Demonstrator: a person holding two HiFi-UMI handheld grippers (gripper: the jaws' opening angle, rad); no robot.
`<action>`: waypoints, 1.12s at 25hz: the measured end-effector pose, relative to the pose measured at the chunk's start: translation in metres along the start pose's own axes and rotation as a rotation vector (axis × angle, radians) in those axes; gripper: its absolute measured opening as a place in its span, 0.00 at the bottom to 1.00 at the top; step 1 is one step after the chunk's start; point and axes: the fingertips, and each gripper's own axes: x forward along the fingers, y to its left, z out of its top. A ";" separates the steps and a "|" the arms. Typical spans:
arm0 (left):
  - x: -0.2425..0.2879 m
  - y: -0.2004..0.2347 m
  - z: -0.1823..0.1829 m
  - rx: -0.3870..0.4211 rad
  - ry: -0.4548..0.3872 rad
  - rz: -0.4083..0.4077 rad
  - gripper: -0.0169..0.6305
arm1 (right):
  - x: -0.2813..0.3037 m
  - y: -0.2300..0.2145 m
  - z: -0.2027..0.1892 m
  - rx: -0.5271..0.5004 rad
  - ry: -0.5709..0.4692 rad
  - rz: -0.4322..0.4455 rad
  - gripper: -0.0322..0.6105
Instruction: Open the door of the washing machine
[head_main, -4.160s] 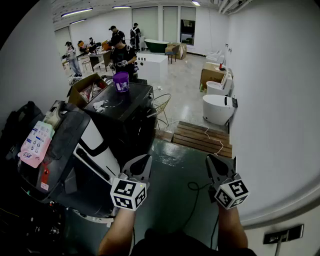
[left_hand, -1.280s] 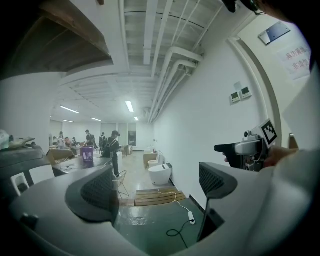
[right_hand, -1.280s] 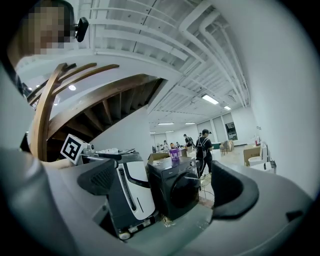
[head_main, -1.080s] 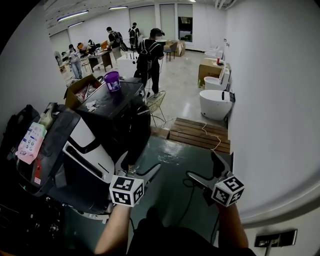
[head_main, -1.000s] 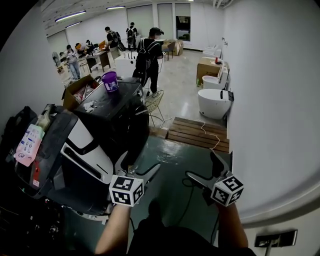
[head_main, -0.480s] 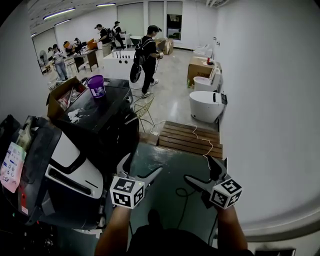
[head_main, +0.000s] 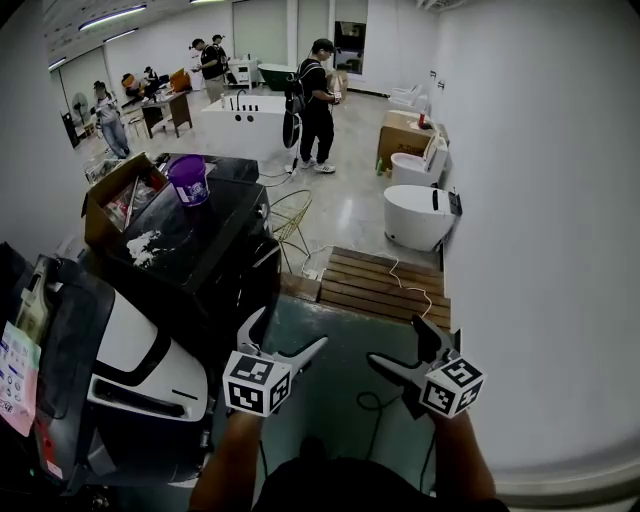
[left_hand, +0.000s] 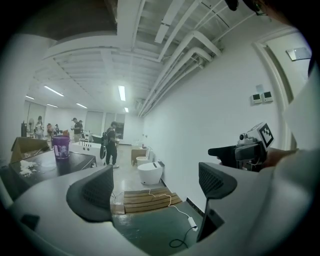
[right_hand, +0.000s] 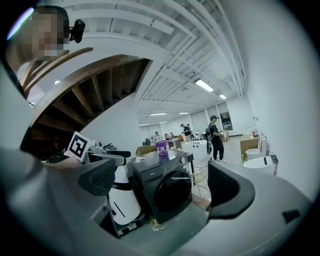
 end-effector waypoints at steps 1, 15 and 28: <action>0.002 0.007 0.001 0.001 0.001 -0.002 0.85 | 0.009 -0.002 0.004 -0.002 -0.002 0.002 0.96; 0.020 0.059 0.007 -0.013 0.013 -0.010 0.84 | 0.067 -0.012 0.017 0.009 0.003 0.027 0.96; 0.074 0.074 -0.005 -0.038 0.070 0.003 0.84 | 0.099 -0.058 0.007 0.067 0.020 0.066 0.95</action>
